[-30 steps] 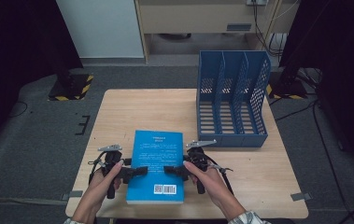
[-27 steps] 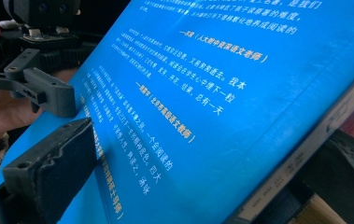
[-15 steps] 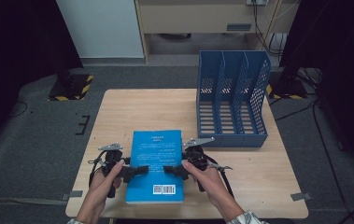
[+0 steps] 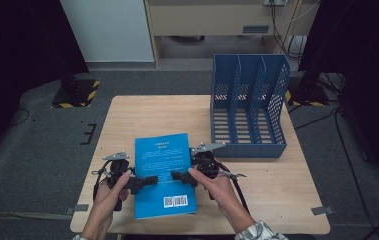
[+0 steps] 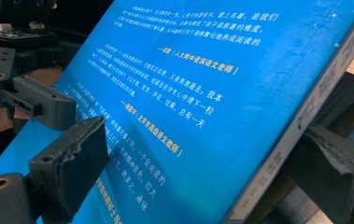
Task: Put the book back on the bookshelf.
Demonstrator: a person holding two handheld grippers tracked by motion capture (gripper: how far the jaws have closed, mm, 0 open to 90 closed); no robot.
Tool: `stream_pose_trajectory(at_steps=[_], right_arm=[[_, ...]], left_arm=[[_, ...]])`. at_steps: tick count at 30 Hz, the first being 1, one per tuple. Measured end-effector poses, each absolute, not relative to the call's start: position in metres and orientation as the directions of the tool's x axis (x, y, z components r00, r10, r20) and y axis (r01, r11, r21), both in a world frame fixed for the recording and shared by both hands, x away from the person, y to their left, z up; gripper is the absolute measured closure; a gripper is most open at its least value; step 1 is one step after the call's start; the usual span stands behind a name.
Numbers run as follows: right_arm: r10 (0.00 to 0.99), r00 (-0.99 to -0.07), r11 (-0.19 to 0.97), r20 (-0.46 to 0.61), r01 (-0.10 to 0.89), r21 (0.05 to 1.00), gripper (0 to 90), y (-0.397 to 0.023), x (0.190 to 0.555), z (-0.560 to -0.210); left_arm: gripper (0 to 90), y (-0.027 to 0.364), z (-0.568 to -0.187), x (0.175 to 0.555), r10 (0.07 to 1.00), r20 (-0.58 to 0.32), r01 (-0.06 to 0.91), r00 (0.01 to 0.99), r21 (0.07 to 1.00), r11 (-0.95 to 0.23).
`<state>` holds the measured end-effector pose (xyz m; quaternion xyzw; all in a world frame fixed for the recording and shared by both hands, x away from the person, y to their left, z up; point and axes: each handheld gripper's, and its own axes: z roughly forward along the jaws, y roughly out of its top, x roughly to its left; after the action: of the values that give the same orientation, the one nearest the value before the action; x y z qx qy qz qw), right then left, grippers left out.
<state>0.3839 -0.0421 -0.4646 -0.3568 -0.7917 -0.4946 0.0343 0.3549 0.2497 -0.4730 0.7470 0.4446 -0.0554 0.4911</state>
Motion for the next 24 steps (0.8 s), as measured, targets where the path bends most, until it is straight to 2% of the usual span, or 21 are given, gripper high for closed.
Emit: stream_pose_trajectory(at_steps=[10,18,22,24], right_arm=[[0.533,-0.716,0.250,0.452,0.643,0.723,10.1,-0.048,0.390,-0.476],[0.523,-0.717,0.253,0.461,0.647,0.720,10.2,-0.049,0.391,-0.476],[0.531,-0.717,0.242,0.452,0.639,0.730,13.5,-0.050,0.391,-0.472],[0.534,-0.721,0.231,0.441,0.626,0.744,16.6,-0.050,0.390,-0.466]], left_arm=[[6.0,0.259,-0.484,0.359,0.591,-0.572,0.762,0.568,0.638,-0.115],[6.6,0.261,-0.480,0.359,0.592,-0.545,0.746,0.594,0.648,-0.153],[8.5,0.261,-0.473,0.357,0.609,-0.517,0.729,0.602,0.667,-0.155],[12.2,0.263,-0.467,0.357,0.613,-0.511,0.717,0.602,0.684,-0.134]])
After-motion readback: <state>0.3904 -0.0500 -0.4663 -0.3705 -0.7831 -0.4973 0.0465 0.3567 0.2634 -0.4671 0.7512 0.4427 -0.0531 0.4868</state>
